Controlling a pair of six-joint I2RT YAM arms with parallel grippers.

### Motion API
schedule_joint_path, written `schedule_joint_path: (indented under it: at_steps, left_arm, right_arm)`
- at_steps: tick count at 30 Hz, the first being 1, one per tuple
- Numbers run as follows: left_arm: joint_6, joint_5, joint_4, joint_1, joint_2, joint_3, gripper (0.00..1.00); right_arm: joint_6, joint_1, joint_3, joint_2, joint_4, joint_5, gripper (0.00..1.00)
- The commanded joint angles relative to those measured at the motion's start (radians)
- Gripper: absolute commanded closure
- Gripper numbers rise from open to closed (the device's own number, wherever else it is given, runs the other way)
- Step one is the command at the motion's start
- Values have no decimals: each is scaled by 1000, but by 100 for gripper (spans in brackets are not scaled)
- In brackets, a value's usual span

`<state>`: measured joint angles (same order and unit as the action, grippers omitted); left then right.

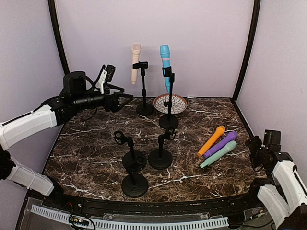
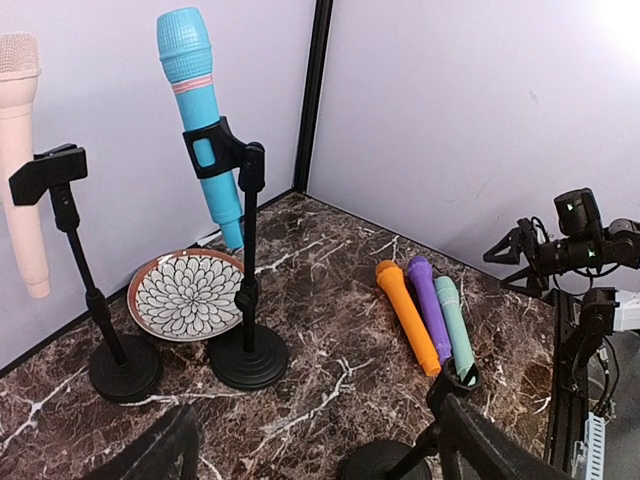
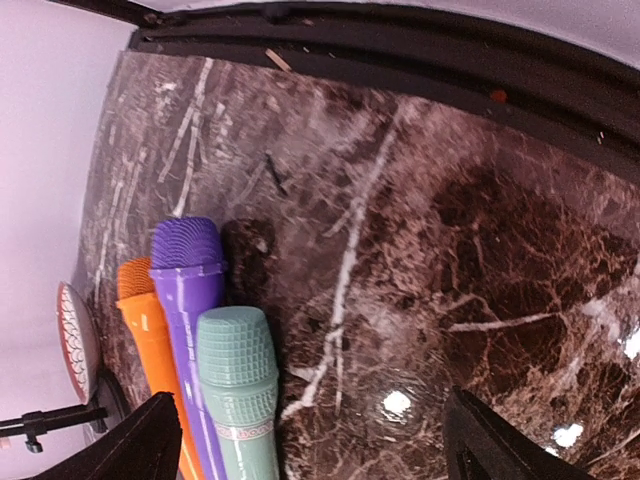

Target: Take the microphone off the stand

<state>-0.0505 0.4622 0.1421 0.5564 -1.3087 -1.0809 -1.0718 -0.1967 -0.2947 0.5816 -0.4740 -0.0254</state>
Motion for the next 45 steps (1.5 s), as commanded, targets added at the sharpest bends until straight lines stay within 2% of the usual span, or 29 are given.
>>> schedule_joint_path:
  at_steps: [1, 4, 6, 11, 15, 20, 23, 29, 33, 39, 45]
  left_arm:
    - [-17, 7, -73, -31, 68, 21, 15]
    - [-21, -29, -101, -64, 93, 44, 14]
    - [-29, -52, -107, -86, 107, 61, 14]
    - [-33, -114, -105, -108, 125, 87, 14]
    - [-13, -139, -102, -108, 134, 110, 14]
    - [20, -167, -115, -108, 144, 122, 14]
    - [33, -184, -112, -108, 158, 129, 14]
    - [44, -193, -117, -108, 163, 133, 14]
    - [44, -195, -117, -108, 168, 133, 14]
    - [44, -195, -115, -108, 171, 134, 14]
    - [44, -183, -114, -108, 162, 135, 14]
  right_arm:
    - [84, -4, -92, -36, 106, -36, 11]
    - [169, 6, -154, 42, 266, -193, 13]
    - [240, 59, -238, 142, 311, -233, 13]
    - [491, 376, -532, 439, 344, -169, 12]
    - [637, 579, -791, 696, 360, -174, 11]
    - [788, 716, -1101, 970, 360, -120, 12]
    - [838, 753, -1234, 1111, 371, -100, 15]
    - [923, 796, -1425, 1266, 363, 32, 32]
    - [947, 798, -1454, 1305, 382, 138, 39]
    - [964, 799, -1489, 1338, 401, 106, 61]
    - [981, 799, -1512, 1353, 407, 78, 63]
